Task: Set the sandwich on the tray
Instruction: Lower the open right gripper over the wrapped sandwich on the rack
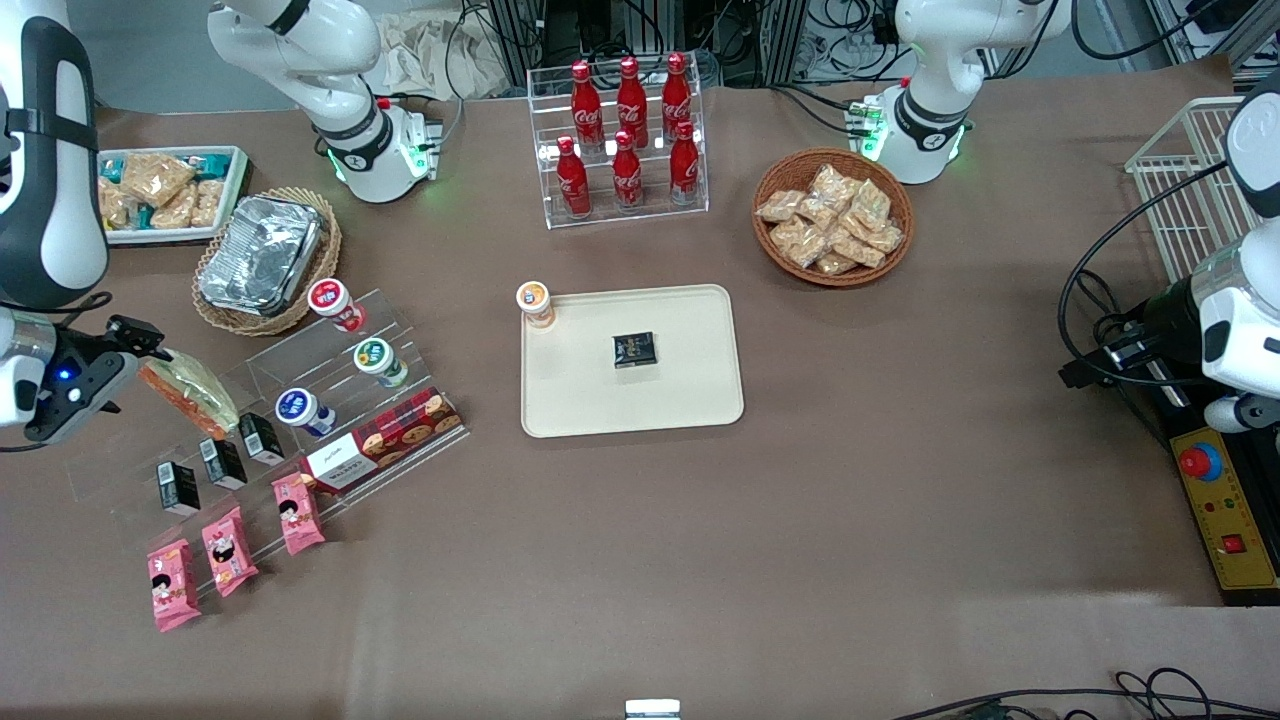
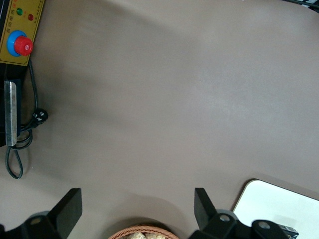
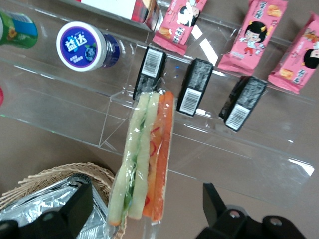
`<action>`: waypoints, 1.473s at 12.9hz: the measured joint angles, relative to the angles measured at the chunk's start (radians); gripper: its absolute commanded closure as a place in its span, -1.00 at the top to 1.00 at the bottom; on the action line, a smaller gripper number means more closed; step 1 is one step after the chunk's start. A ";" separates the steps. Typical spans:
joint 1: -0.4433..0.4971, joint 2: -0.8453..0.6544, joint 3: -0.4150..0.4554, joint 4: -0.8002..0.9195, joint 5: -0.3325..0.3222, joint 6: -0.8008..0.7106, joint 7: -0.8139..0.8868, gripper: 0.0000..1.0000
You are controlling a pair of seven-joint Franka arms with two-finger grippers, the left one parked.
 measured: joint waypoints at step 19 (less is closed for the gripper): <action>-0.020 0.046 0.000 -0.112 -0.002 0.157 -0.098 -0.55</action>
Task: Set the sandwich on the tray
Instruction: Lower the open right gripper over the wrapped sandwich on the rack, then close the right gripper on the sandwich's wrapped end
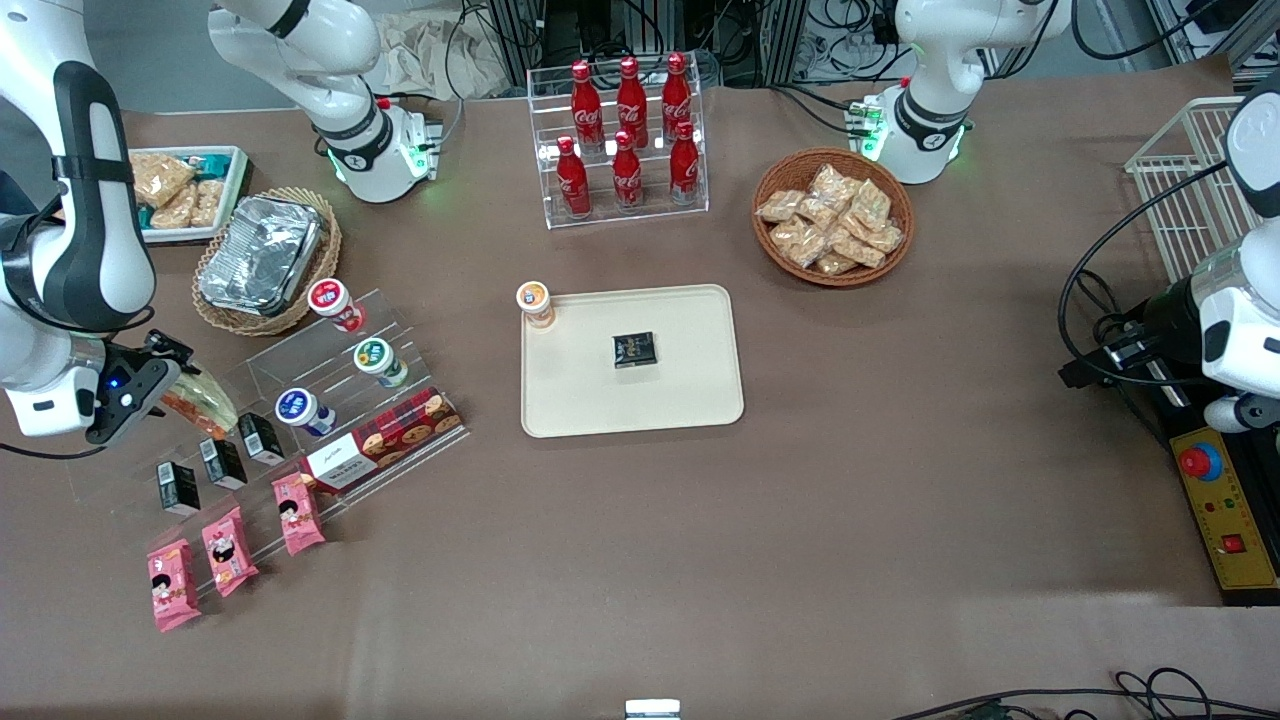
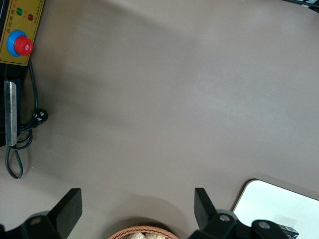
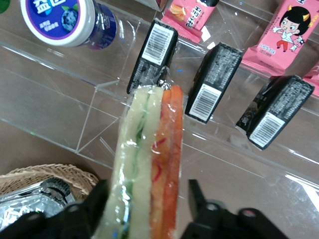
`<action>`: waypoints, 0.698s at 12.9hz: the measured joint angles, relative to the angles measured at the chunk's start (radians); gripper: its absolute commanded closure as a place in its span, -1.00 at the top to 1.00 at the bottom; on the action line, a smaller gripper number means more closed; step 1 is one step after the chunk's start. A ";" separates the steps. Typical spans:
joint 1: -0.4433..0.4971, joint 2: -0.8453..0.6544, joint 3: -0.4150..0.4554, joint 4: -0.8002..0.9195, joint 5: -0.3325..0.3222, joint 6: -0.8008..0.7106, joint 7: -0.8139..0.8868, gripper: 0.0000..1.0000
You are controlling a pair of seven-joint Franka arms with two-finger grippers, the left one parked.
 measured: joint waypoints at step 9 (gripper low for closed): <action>0.002 -0.046 0.007 0.046 0.000 0.007 -0.071 -1.00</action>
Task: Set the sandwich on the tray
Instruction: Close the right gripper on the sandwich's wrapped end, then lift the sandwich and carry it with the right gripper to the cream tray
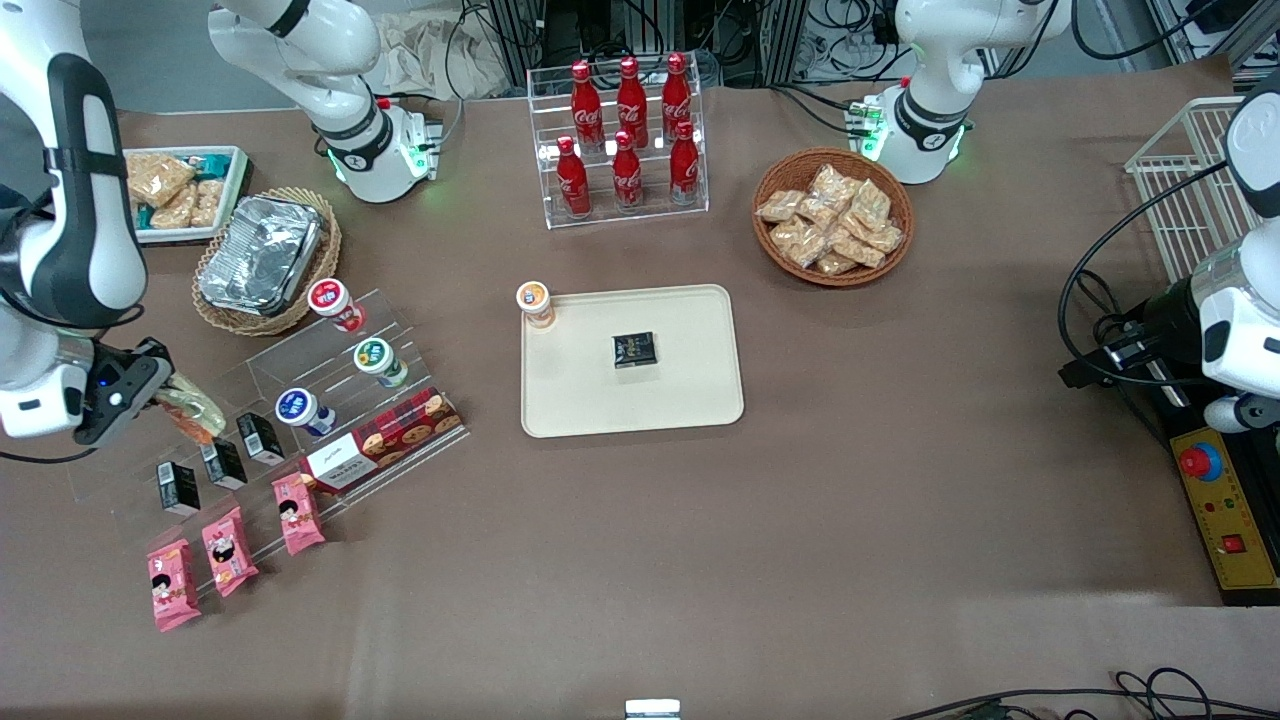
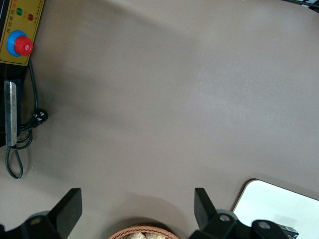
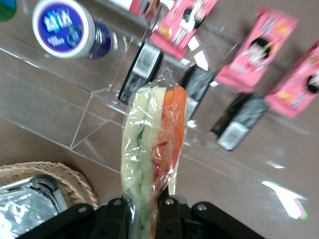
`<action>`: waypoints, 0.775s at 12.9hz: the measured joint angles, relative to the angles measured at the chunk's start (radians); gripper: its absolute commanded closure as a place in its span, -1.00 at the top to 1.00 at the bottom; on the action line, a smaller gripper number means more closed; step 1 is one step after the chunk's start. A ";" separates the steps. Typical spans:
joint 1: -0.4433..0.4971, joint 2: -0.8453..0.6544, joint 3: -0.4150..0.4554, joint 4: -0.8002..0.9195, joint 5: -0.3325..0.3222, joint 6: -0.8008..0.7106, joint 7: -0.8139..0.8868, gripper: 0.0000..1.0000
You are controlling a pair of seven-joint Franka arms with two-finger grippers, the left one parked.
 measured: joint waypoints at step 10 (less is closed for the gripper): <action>0.257 -0.105 0.146 0.118 0.076 0.000 -0.182 -1.00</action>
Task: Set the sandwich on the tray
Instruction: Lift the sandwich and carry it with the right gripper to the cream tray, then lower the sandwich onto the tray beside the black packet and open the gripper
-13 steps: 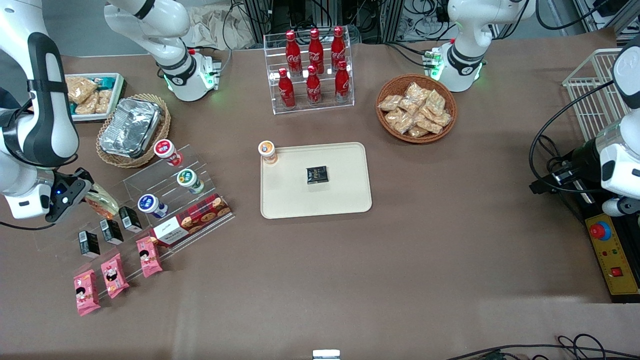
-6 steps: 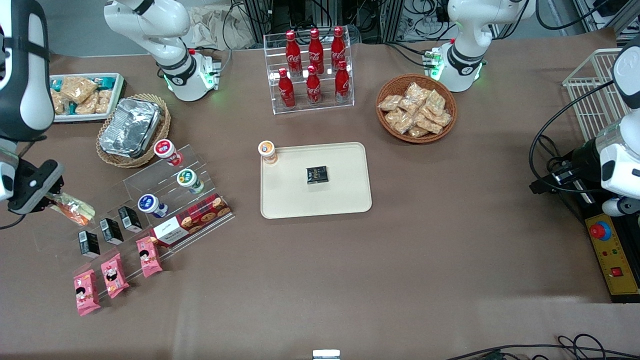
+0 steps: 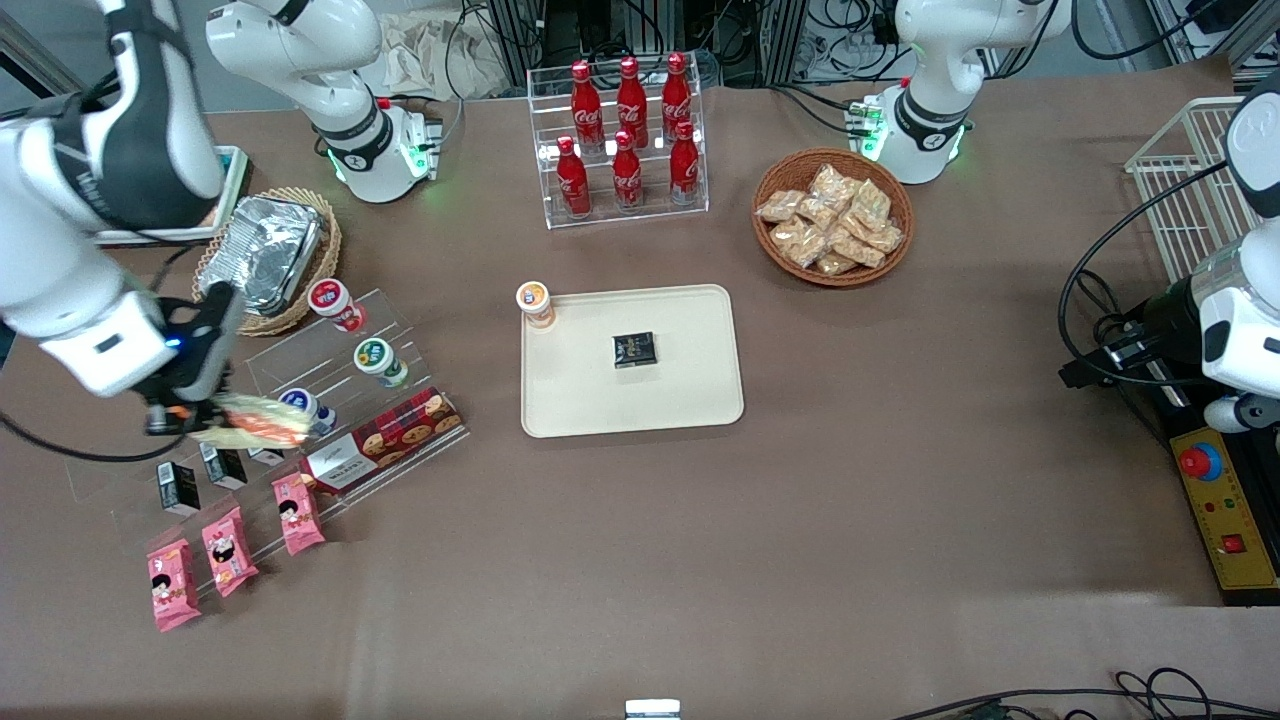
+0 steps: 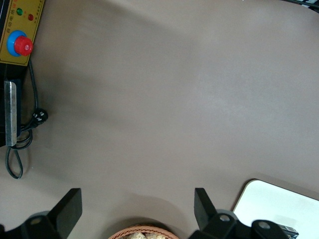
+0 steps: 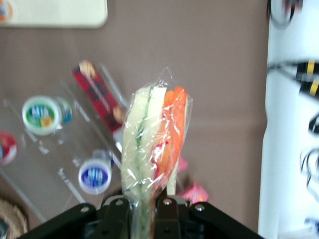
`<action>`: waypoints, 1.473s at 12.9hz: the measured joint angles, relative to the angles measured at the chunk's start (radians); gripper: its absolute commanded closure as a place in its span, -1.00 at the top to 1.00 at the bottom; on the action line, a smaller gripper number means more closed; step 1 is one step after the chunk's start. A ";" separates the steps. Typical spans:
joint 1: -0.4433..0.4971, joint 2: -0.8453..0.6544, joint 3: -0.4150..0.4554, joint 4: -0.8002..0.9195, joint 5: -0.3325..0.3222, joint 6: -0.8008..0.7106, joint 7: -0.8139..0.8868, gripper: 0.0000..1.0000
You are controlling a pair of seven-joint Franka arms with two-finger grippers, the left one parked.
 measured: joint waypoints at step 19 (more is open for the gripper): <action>0.581 0.522 -0.002 0.116 0.000 0.228 0.550 -1.00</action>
